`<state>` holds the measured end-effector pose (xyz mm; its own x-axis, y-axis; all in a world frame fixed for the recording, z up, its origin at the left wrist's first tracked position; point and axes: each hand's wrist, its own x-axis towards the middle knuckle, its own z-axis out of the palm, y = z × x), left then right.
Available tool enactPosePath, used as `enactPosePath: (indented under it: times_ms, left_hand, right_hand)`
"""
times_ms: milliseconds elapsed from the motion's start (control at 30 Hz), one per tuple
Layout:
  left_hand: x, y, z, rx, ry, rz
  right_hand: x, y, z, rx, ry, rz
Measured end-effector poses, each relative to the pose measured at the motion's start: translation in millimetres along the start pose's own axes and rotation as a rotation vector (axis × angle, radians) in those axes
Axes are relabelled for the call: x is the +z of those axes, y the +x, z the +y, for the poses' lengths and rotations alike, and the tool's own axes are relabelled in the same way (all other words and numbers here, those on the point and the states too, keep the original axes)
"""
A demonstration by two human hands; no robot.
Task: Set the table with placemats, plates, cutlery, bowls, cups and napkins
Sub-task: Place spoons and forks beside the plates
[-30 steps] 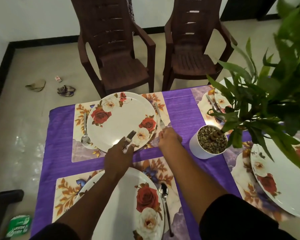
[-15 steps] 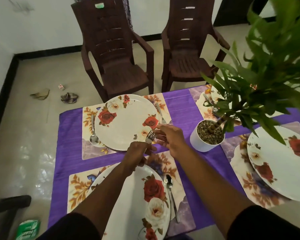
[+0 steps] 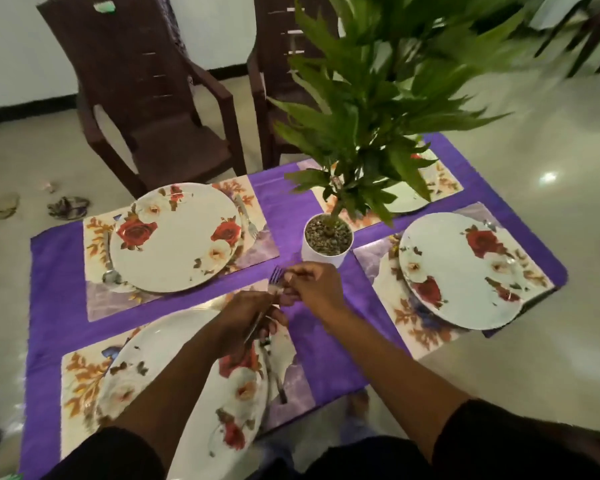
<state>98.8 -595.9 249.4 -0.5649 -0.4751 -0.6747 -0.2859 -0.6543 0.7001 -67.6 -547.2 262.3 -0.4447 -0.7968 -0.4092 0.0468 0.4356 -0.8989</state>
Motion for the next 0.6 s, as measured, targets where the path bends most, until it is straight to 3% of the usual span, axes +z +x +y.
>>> enactPosePath:
  times_ms: [200, 433, 600]
  left_hand:
    - [58, 25, -12, -0.067, -0.057, -0.027]
    - [160, 52, -12, 0.016, -0.045, 0.436]
    - [221, 71, -30, 0.053, 0.082, 0.608]
  right_hand:
    - [-84, 4, 14, -0.056, -0.029, -0.045]
    - [-201, 34, -8, -0.157, -0.151, -0.122]
    - [-266, 63, -19, -0.185, -0.343, -0.175]
